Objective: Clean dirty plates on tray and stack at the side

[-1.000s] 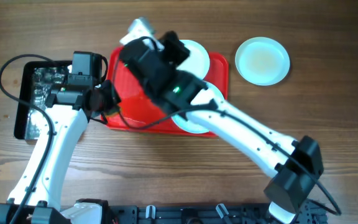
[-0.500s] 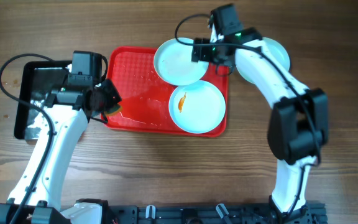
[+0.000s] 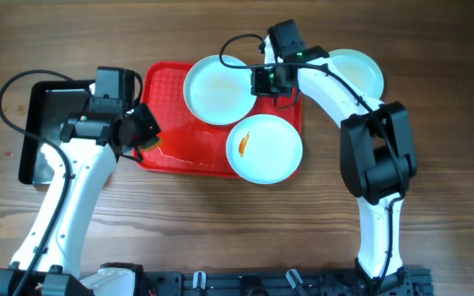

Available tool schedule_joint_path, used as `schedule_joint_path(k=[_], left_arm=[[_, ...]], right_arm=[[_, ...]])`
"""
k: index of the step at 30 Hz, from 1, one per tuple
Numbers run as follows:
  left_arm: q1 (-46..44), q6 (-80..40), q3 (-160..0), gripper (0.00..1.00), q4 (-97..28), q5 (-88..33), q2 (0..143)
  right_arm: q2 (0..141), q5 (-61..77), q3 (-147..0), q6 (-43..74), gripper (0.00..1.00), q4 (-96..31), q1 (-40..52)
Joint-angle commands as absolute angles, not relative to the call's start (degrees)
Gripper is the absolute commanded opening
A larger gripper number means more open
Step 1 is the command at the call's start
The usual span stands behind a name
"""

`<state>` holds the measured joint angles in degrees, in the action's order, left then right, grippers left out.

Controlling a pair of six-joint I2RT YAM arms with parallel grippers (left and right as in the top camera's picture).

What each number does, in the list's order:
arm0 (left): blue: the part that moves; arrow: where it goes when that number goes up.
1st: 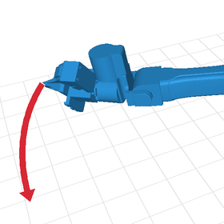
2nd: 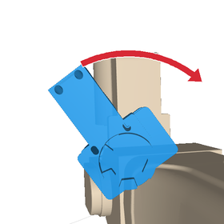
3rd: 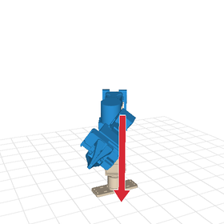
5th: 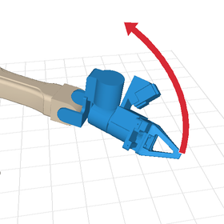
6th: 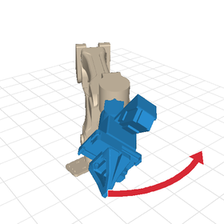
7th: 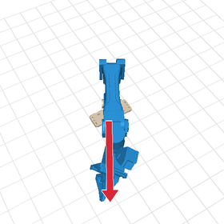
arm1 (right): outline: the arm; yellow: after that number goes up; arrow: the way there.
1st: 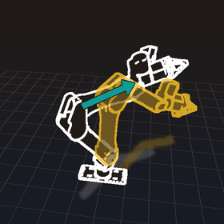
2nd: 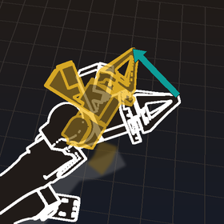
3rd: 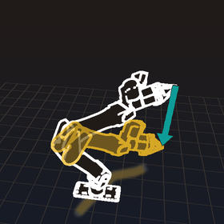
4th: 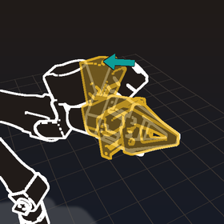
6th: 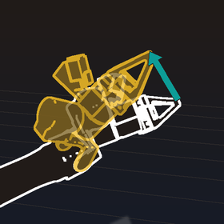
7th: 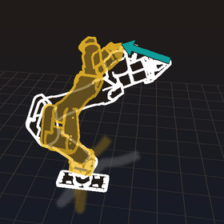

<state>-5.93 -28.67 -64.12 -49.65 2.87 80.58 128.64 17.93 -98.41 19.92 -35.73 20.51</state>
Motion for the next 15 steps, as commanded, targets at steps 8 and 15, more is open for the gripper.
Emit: schedule_joint_path(k=[8,15], left_arm=[[-6.3,-25.7,-63.9,0.04,-42.1,-5.3,89.4],[-6.6,-25.6,-63.9,0.04,-36.4,-7.6,100.9]], right_arm=[[122.4,-1.8,-100.4,14.3,0.04,-35.6,36.4],[128.5,8.3,-100.4,17.6,0.04,-35.9,36.4]])
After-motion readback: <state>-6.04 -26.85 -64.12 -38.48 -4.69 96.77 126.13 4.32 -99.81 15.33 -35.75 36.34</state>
